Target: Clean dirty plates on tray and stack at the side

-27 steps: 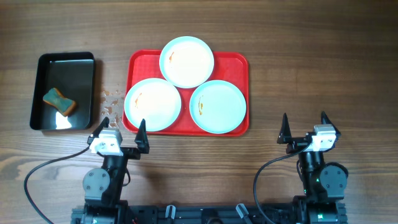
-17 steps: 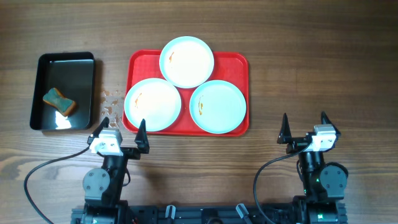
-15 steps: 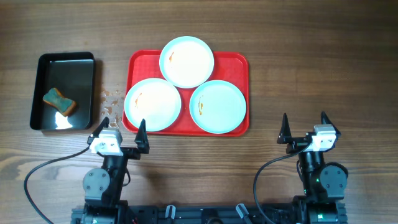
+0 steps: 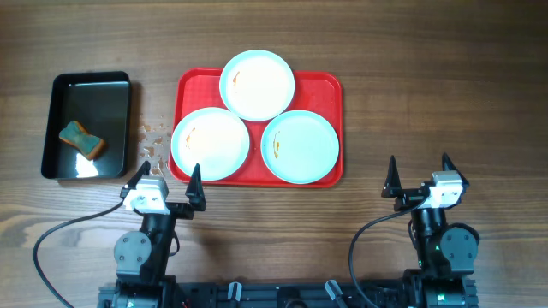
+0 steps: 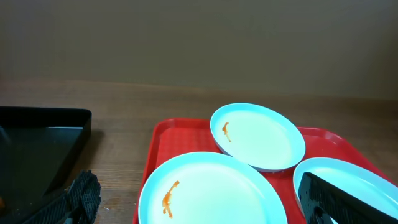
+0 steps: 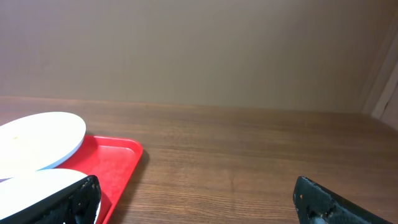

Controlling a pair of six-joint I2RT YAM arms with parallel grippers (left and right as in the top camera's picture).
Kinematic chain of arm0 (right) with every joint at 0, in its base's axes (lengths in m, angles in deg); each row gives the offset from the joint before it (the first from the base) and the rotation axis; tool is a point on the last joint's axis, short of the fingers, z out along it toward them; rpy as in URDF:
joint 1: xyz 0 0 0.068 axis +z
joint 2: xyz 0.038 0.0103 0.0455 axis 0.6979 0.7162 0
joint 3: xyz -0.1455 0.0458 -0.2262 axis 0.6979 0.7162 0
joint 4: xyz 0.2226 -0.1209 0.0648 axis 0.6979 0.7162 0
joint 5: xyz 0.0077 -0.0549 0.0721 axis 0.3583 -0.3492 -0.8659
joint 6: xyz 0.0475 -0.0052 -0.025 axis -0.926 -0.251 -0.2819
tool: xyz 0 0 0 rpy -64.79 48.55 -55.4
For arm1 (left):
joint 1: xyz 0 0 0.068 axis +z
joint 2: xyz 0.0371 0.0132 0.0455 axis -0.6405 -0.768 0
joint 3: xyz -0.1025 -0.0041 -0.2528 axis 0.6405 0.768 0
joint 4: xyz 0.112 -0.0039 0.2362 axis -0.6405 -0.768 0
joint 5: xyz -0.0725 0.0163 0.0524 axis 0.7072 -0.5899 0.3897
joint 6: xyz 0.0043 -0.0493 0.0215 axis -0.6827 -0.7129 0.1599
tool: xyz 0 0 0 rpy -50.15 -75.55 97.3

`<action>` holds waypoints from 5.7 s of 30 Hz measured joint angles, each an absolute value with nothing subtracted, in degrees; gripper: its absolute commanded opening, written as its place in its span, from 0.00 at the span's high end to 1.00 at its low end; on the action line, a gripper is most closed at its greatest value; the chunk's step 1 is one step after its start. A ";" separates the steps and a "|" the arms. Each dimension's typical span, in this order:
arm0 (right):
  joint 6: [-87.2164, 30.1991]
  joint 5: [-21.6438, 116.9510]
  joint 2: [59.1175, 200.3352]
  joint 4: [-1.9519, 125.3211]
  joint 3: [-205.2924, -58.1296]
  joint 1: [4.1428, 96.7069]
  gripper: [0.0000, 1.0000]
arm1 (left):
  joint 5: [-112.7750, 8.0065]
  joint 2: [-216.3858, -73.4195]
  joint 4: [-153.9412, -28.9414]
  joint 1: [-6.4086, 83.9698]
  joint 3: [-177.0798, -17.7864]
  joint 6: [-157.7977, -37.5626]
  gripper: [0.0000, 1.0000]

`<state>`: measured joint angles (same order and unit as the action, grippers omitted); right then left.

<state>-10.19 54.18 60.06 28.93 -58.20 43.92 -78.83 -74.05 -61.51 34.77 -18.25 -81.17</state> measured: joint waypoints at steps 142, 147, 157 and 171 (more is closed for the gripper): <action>-10.19 54.20 60.06 28.91 -58.20 43.92 0.00 | -60.60 -74.05 -59.43 34.77 -18.25 -90.37 0.00; -10.19 54.20 60.06 28.91 -58.20 43.92 0.00 | -52.56 -74.05 -56.66 34.77 -18.22 -97.63 0.00; -10.19 54.20 60.06 28.91 -58.20 43.92 0.00 | -46.64 -74.05 -42.38 34.77 -18.35 -106.00 0.00; -10.19 54.18 60.08 28.91 -58.20 43.92 0.00 | -65.50 -95.17 -84.55 34.77 -47.18 -97.65 0.00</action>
<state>-10.19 54.18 60.08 28.91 -58.20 43.92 -65.50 -95.17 -84.55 34.77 -47.18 -97.65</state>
